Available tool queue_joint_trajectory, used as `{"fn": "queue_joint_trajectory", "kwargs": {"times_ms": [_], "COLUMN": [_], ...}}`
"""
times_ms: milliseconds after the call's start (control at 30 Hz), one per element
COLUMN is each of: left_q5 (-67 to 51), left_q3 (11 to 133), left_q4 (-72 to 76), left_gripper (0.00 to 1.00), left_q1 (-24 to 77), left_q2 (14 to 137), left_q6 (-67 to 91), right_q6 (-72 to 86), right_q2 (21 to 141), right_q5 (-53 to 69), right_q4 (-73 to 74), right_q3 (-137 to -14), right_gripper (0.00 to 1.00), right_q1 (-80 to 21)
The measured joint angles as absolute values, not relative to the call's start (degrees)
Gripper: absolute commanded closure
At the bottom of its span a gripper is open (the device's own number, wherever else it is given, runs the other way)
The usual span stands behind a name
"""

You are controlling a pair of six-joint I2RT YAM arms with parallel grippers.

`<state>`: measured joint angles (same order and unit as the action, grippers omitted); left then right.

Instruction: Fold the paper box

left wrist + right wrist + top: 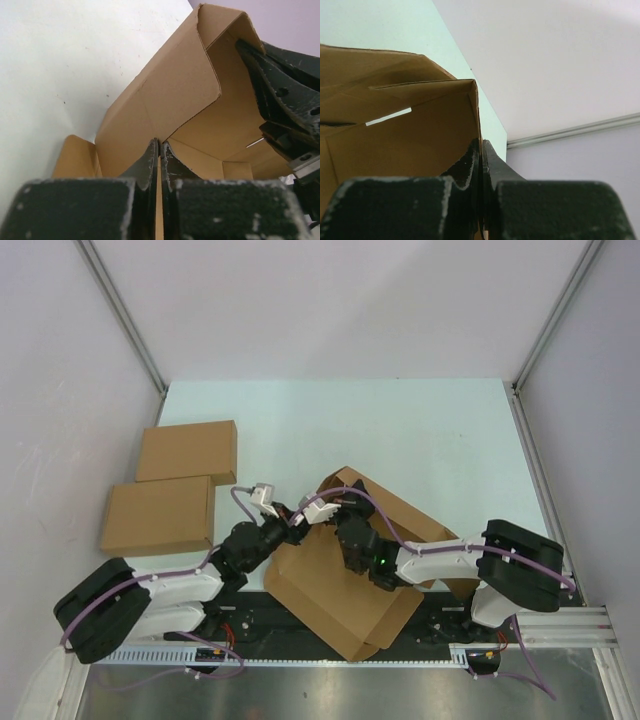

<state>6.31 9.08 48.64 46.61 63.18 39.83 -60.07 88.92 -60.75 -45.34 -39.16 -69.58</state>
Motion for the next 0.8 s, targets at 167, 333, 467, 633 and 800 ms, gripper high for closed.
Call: {"fn": "queue_joint_trajectory", "kwargs": {"times_ms": [167, 333, 467, 633, 800], "left_q5": [8.16, 9.23, 9.96, 10.98, 12.53], "left_q3": [6.94, 6.74, 6.74, 6.76, 7.03], "left_q4": [55.24, 59.81, 62.33, 63.2, 62.22], "left_gripper": [0.99, 0.99, 0.99, 0.99, 0.99], "left_q1": [47.55, 47.64, 47.79, 47.83, 47.88], "left_q2": [66.26, 70.61, 73.06, 74.06, 73.54], "left_q6": [42.04, 43.35, 44.14, 44.77, 45.06], "right_q6": [-60.4, -61.01, -61.08, -59.81, -57.41], "right_q2": [88.95, 88.92, 88.92, 88.92, 88.23], "right_q5": [-61.52, -62.52, -63.0, -63.2, -63.07], "right_q4": [-45.52, -45.52, -45.36, -44.86, -42.61], "right_q3": [-39.16, -39.16, -39.16, -39.16, -39.16], "right_gripper": [1.0, 0.93, 0.86, 0.71, 0.52], "right_q1": [-70.83, -71.55, -72.18, -72.99, -73.56]}}
